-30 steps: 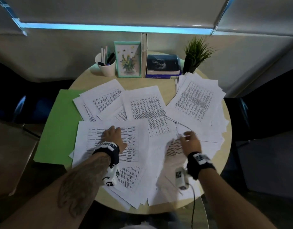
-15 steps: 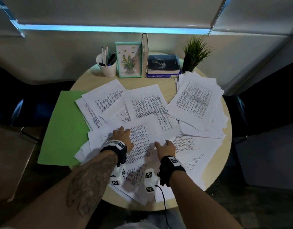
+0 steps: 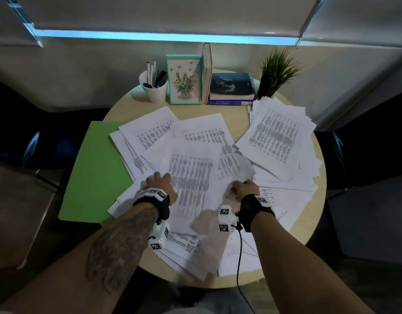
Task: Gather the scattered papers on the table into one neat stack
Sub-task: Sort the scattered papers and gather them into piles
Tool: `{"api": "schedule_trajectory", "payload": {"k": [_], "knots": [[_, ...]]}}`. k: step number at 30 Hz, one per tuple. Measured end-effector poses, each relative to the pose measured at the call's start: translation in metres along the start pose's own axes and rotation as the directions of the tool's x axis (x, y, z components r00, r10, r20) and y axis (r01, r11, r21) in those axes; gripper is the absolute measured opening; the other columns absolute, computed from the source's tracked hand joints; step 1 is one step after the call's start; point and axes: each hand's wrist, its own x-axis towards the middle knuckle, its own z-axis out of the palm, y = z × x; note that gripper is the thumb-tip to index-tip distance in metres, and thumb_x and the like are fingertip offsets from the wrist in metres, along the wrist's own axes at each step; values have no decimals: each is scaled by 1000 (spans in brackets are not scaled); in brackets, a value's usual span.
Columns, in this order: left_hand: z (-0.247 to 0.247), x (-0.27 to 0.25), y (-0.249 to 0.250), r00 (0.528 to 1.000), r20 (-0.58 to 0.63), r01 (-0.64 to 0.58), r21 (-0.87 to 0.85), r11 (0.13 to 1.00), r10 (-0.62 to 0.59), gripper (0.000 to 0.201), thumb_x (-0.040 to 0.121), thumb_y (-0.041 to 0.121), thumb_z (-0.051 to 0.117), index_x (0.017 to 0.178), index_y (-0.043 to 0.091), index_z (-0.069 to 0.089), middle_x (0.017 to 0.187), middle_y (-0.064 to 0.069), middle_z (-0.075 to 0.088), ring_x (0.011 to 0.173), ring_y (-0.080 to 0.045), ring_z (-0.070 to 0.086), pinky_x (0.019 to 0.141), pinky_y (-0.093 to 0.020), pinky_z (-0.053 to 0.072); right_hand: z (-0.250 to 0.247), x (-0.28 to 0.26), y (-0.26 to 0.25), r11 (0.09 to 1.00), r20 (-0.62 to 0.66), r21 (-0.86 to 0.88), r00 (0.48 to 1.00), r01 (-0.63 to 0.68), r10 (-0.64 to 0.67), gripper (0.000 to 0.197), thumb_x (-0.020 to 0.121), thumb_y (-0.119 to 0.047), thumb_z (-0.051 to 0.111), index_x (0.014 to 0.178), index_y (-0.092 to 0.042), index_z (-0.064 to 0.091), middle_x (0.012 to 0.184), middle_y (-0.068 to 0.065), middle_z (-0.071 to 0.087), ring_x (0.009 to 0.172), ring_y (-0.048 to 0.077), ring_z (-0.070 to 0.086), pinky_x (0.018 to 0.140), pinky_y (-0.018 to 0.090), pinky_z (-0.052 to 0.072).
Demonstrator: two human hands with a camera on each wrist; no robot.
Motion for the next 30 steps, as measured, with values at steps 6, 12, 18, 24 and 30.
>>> {"api": "schedule_trajectory", "payload": {"k": [6, 12, 18, 24, 30], "knots": [[-1, 1, -3, 1000, -8, 27, -63, 998, -27, 67, 83, 53, 59, 137, 21, 36, 141, -9, 32, 133, -36, 32, 108, -51, 32, 0, -25, 23, 982, 225, -175, 968, -69, 108, 25, 74, -23, 75, 82, -1, 67, 72, 10, 67, 56, 21, 60, 49, 23, 49], [1, -4, -1, 998, -46, 31, -64, 997, -34, 66, 83, 51, 61, 136, 19, 39, 144, -12, 29, 135, -37, 27, 105, -50, 34, -23, -9, 32, 993, -18, 61, 995, 99, -98, 43, 89, -31, 66, 124, -8, 59, 107, 12, 63, 93, 28, 62, 83, 41, 55], [6, -9, 7, 998, -66, 6, -92, 996, -13, 64, 84, 48, 61, 135, 17, 38, 140, -12, 30, 133, -37, 27, 105, -48, 35, -18, -5, 16, 948, 245, -258, 961, 189, -125, 33, 88, -8, 59, 119, -20, 60, 101, 14, 67, 78, 25, 62, 69, 34, 55], [9, -10, 22, 997, -18, -76, -54, 996, 75, 61, 90, 46, 53, 142, 19, 37, 140, -12, 31, 130, -37, 31, 104, -48, 38, -18, -13, 10, 931, 143, -283, 970, 230, -196, 39, 98, -36, 47, 109, -3, 66, 103, 13, 63, 95, 28, 58, 81, 31, 40], [12, -14, 24, 978, -61, -205, -154, 967, 197, 57, 91, 45, 54, 144, 26, 42, 143, -6, 36, 132, -31, 33, 109, -42, 34, 3, -21, 0, 906, 218, -347, 960, 244, -175, 34, 89, -23, 65, 117, -5, 60, 109, 14, 67, 91, 29, 63, 75, 31, 48]]}}
